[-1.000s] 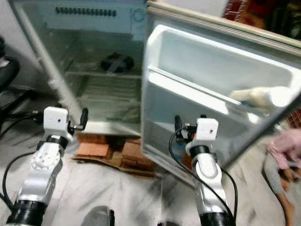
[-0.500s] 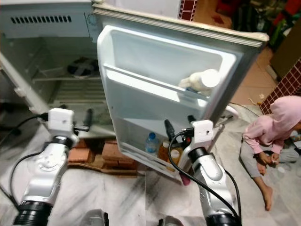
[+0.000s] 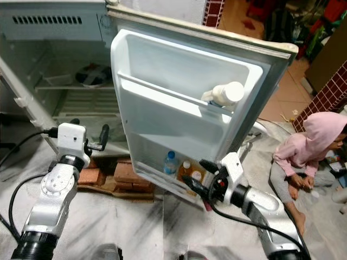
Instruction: Restocking fridge
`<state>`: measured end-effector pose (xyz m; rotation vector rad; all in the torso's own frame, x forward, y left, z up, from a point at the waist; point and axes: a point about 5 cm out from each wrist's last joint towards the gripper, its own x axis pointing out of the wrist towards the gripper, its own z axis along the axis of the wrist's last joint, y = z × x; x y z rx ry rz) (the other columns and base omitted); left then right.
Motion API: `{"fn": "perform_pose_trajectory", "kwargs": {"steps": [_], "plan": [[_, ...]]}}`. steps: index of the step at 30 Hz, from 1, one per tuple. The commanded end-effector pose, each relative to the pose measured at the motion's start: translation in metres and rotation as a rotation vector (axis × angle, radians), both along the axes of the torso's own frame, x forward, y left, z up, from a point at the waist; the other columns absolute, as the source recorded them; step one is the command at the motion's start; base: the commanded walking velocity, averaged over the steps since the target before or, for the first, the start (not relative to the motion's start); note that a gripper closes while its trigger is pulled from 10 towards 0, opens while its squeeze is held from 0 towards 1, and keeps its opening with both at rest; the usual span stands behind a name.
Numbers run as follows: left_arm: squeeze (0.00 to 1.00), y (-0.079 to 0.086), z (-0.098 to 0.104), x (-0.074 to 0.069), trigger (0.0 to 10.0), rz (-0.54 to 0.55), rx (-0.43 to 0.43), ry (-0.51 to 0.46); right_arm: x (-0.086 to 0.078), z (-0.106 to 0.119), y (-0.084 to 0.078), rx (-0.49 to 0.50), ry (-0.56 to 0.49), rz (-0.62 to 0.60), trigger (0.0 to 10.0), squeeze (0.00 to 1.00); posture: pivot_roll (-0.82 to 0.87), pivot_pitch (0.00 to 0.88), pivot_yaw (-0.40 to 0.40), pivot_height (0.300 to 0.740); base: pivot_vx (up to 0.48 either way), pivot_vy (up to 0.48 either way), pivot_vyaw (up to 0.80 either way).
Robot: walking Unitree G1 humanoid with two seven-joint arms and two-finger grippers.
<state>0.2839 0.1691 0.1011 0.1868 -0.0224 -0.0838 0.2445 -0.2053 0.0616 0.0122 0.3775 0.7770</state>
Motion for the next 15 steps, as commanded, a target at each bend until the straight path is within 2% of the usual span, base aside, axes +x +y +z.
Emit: {"fn": "perform_pose_trajectory", "kwargs": {"steps": [1,5,7,8,10,12,15], "plan": [[0.00,0.000,0.002,-0.001,10.0,-0.002,0.005,-0.001,0.005,-0.003,-0.012,-0.104,-0.002,-0.024,10.0,0.00,0.07,0.085,-0.011,0.740,0.000,0.000,0.00],[0.00,0.000,0.002,-0.002,10.0,-0.007,0.009,0.003,0.008,0.001,-0.024,-0.121,0.010,-0.023,10.0,0.00,0.07,0.087,-0.006,0.740,0.000,0.000,0.00],[0.00,-0.001,0.001,-0.003,10.0,-0.017,0.013,0.010,0.001,-0.004,-0.039,-0.215,0.060,0.038,10.0,0.00,0.07,0.088,-0.005,0.740,0.000,0.000,0.00],[0.00,-0.001,0.001,-0.003,10.0,-0.017,0.013,0.010,0.001,-0.004,-0.039,-0.215,0.060,0.038,10.0,0.00,0.07,0.088,-0.005,0.740,0.000,0.000,0.00],[0.00,-0.001,0.001,-0.003,10.0,-0.020,0.014,0.013,0.005,-0.007,-0.048,-0.276,0.065,0.001,10.0,0.00,0.06,0.089,-0.005,0.740,0.000,0.000,0.00],[0.00,-0.001,0.001,-0.003,10.0,-0.021,0.013,0.014,0.006,-0.007,-0.050,-0.298,0.068,0.006,10.0,0.00,0.07,0.088,-0.006,0.740,0.000,0.000,0.00],[0.00,-0.001,0.001,-0.004,10.0,-0.022,0.013,0.017,0.009,-0.009,-0.053,-0.322,0.066,0.008,10.0,0.00,0.07,0.089,-0.008,0.740,0.000,-0.244,0.00]]}}
